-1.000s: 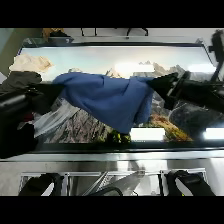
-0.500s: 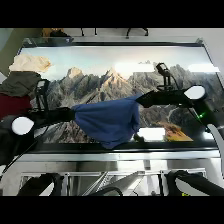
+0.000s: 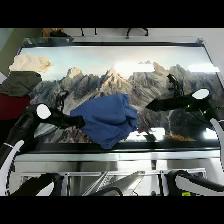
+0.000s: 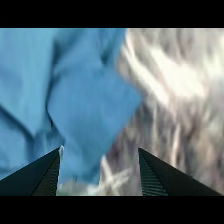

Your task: Fold the shirts.

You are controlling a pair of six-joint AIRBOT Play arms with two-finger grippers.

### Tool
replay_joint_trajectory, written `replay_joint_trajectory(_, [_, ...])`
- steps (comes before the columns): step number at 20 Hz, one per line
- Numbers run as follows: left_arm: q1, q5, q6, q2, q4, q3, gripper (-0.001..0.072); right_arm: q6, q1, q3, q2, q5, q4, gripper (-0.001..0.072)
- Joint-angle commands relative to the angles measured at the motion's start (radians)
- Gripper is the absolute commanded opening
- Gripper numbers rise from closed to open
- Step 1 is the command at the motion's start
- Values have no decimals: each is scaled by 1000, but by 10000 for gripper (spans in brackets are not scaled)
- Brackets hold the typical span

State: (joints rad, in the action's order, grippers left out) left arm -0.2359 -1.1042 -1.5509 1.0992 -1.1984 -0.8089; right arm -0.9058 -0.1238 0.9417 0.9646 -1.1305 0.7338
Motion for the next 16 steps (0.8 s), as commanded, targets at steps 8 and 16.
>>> replay_joint_trajectory(8, [-248, 455, -2, 46, 336, 318, 686, -7, 212, -229, 53, 140, -15, 521])
replay_joint_trajectory(16, [-294, 393, 36, 234, 326, 88, 406, 190, 277, -229, 159, 180, -369, 356])
